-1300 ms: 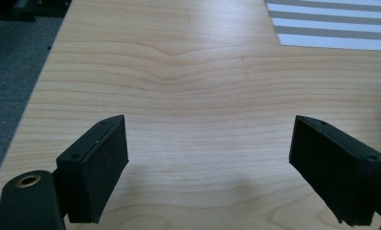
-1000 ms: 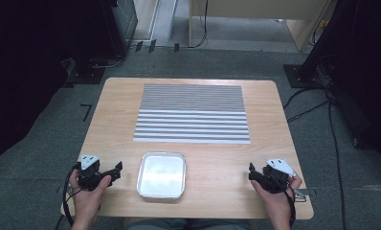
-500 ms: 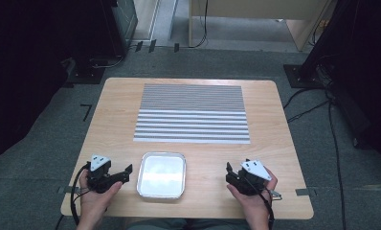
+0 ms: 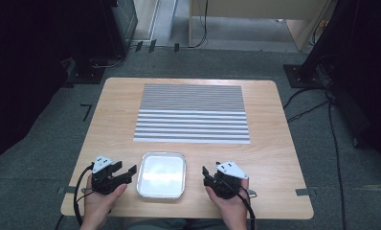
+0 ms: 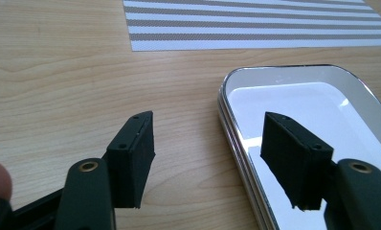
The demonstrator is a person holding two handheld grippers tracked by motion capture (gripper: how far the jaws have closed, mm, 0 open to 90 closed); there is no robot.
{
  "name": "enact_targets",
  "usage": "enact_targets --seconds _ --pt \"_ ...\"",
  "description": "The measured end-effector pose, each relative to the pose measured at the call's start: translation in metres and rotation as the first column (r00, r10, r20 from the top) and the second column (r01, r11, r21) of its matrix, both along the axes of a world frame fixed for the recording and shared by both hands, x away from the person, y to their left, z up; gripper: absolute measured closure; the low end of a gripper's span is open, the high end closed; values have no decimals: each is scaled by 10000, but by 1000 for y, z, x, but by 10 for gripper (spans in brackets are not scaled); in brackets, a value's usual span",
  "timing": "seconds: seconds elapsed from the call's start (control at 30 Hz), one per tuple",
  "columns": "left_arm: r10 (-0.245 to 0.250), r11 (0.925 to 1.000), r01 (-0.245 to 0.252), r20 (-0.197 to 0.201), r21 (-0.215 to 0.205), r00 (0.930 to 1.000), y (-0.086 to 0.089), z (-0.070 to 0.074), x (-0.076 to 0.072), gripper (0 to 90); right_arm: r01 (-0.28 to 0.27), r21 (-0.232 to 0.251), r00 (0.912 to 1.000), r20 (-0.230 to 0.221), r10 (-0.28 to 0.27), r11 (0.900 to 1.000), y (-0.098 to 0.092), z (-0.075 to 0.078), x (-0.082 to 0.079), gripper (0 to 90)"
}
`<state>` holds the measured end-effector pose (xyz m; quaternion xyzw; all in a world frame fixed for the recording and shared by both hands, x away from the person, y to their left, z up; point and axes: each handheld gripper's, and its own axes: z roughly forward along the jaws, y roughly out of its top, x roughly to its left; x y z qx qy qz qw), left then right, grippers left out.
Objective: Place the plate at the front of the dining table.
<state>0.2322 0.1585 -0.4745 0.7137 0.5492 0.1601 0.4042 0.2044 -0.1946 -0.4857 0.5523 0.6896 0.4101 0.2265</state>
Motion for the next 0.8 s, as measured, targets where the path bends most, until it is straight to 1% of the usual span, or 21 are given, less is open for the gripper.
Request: enact_targets --seconds 0.07,0.17,0.23,0.27,0.3,0.33,0.37,0.4,0.47,0.5,0.53,0.57,0.63,0.67,0.7,0.73,0.77,0.8 --pt "-43 10000 43 -44 -16 10000 -1 -1 0 375 -46 12 10000 69 46 10000 5 -1 -1 521" --pt "-93 9999 92 -180 -69 9998 -3 -2 1 394 -208 373 9997 116 204 9991 10 -2 0 575" --pt "-340 9990 333 -240 -307 9991 -3 -2 1 427 -312 599 9995 123 305 9977 13 -3 1 609" --pt "-551 9973 537 -283 -505 9981 -3 -2 1 467 -371 737 9993 123 363 9966 15 -4 1 622" --pt "-688 9953 662 -355 -709 9970 -2 -2 2 476 -430 933 9991 29 429 9947 17 -4 1 626" --pt "-724 9943 692 -375 -808 9967 -2 -2 2 480 -527 1144 9984 -119 545 9920 20 -5 2 631" --pt "-687 9945 657 -339 -818 9971 -2 -1 2 506 -508 1313 9979 -330 555 9900 25 -6 1 671" --pt "-645 9951 621 -298 -775 9975 -2 -1 2 506 -508 1313 9979 -330 555 9900 25 -6 1 671" --pt "-602 9956 581 -258 -732 9979 -2 -1 2 540 -450 1676 9979 -392 523 9848 29 -6 0 713" --pt "-608 9954 587 -261 -760 9978 -1 -2 2 545 -443 1988 9973 -485 550 9790 31 -5 0 727" --pt "-611 9951 588 -275 -794 9978 -1 -2 2 553 -405 2432 9967 -580 562 9691 34 -5 1 764" --pt "-605 9949 579 -289 -824 9978 -1 -3 3 553 -405 2432 9967 -580 562 9691 34 -5 1 764" --pt "-625 9948 597 -314 -820 9976 -1 -4 3 556 -375 2833 9951 -776 619 9583 37 -5 2 776" --pt "-620 9951 593 -317 -797 9976 -2 -5 3 558 -316 2842 9947 -845 579 9583 39 -5 3 782" --pt "-640 9951 613 -322 -779 9974 -3 -5 3 561 -228 2731 9948 -894 490 9617 41 -6 3 787" --pt "-665 9953 641 -310 -721 9973 -4 -5 2 566 -146 2703 9940 -1002 432 9627 43 -7 4 791" --pt "-680 9955 657 -313 -685 9972 -4 -6 2 575 -49 2881 9915 -1231 421 9576 46 -9 6 799" --pt "-695 9955 674 -305 -668 9971 -5 -6 2 575 -49 2881 9915 -1231 421 9576 46 -9 6 799"
